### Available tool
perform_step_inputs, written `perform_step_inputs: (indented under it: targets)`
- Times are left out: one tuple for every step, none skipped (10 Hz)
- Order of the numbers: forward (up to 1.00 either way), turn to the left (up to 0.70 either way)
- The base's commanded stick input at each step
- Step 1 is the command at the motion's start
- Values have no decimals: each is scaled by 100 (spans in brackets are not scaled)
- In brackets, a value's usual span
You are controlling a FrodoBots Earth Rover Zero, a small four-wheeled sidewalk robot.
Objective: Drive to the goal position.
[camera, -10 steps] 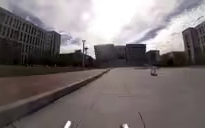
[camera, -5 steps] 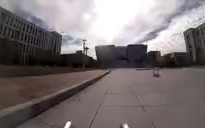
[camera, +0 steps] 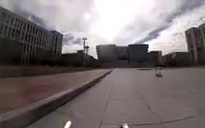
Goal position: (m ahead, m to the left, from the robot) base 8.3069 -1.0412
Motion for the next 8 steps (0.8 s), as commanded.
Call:
perform_step_inputs:
  targets:
    - [100, 0]
    - [100, 0]
    - [100, 0]
    - [100, 0]
    - [100, -11]
    - [100, -25]
    - [100, -40]
    - [100, -38]
